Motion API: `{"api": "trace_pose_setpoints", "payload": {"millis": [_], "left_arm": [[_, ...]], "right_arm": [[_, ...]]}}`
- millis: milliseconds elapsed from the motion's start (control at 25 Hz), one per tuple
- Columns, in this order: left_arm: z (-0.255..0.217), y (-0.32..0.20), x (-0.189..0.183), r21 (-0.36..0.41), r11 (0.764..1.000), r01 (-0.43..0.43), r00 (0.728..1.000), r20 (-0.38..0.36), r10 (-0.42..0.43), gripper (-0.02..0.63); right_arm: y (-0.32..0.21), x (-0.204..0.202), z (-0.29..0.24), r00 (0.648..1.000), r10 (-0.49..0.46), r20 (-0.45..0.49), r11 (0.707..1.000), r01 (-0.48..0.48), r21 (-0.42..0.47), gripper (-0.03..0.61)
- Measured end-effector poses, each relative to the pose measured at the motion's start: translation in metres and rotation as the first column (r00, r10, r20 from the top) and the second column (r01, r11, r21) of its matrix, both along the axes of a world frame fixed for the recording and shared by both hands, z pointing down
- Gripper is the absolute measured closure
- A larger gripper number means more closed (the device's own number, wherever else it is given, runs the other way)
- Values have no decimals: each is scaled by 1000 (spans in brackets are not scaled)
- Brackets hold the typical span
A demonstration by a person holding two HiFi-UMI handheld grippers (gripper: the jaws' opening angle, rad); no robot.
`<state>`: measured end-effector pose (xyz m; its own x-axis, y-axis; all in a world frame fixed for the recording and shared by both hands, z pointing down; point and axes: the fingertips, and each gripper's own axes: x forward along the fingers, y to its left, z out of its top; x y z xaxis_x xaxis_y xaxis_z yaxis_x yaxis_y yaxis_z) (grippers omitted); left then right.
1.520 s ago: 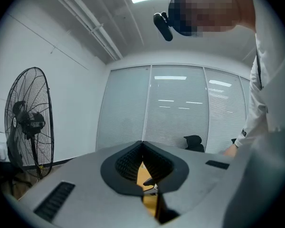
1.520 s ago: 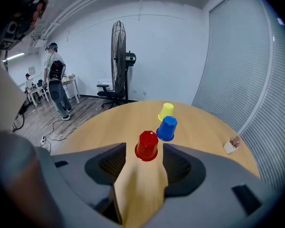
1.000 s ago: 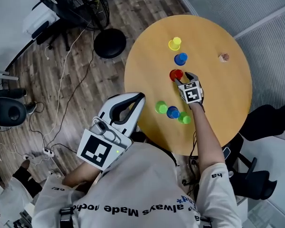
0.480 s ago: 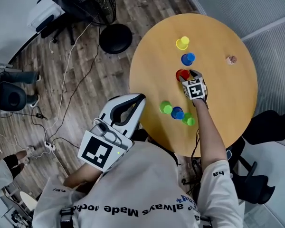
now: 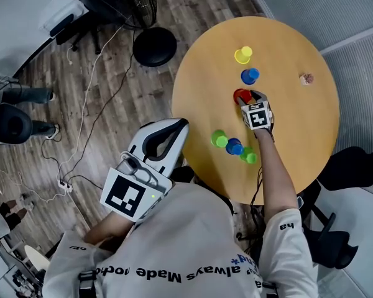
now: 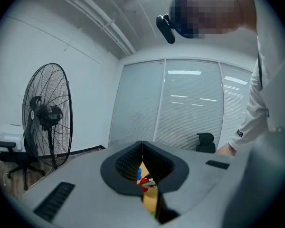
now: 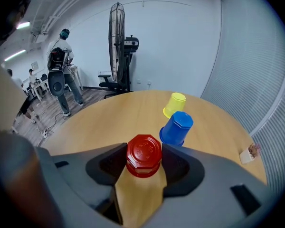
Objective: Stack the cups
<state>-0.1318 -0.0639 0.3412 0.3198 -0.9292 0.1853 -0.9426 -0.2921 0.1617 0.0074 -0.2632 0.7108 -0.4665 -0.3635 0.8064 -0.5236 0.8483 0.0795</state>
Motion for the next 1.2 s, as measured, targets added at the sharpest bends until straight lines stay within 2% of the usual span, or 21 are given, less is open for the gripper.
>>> {"api": "trace_pose_setpoints", "payload": {"millis": [920,1200], "left_arm": [[-23,35,36,75,994,-76,997,9,76,589],[-30,49,50,94,990,-108,994,14,108,589]], "right_arm": [[39,25,-63,1000,-4,21,997,2,75,337],[70,30,-83,999,-50,15,994,49,93,337]]}}
